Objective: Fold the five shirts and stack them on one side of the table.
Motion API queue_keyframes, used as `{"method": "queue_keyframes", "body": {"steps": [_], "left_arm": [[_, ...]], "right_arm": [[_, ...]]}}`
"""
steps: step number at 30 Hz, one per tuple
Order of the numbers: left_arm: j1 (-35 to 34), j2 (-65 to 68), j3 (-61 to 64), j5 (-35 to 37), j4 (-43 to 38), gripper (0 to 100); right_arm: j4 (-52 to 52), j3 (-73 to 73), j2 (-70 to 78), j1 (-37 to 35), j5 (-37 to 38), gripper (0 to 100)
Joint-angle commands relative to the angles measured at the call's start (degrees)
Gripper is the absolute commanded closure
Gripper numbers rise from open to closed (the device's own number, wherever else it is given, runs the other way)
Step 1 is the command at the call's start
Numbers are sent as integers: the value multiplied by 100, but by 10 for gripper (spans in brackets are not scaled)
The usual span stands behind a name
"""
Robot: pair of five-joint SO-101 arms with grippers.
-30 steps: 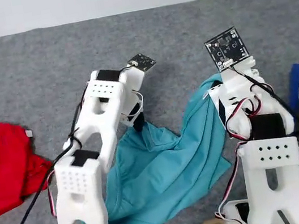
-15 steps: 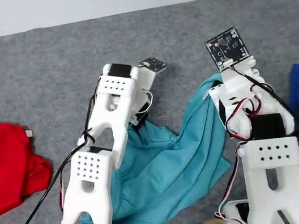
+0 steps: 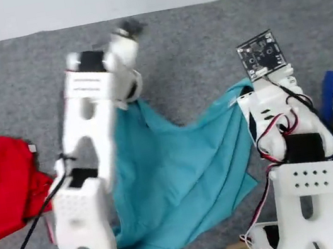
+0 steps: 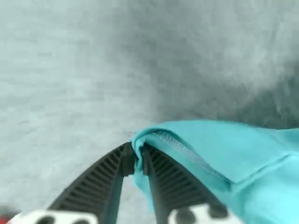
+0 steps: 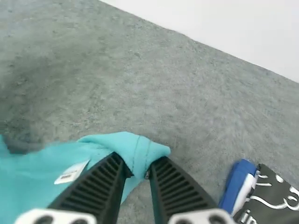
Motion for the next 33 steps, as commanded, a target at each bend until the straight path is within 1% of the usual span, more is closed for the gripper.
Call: {"method": "queue_keyframes", "body": {"steps": [1,4,8,13,16,20,24,29,33], "left_arm": [[-387,-1345,-127,114,18,995],[-642,-1978,-127,97,-308,995],[-888,-2391,-127,97,-897,994],[-1055,-2286,-127,97,-1582,993],[-1073,-2084,-127,88,-2075,992],[-1037,-1864,-127,-114,-2497,992],[-1029,-1846,-136,-123,-2998,992],[-1029,-1793,-734,-114,-3112,993],[-914,-1785,-875,-132,-3121,994]], "right_arm": [[-92,-527,-180,259,62,988],[-365,-527,-180,374,62,988],[-655,-501,-171,365,62,988],[-1015,-536,268,391,53,988],[-1411,-536,629,382,53,988],[-2035,-545,1165,382,53,988],[-2510,-615,1516,400,62,988],[-2519,-1204,1789,488,44,988],[-2510,-1512,2079,576,62,988]]}}
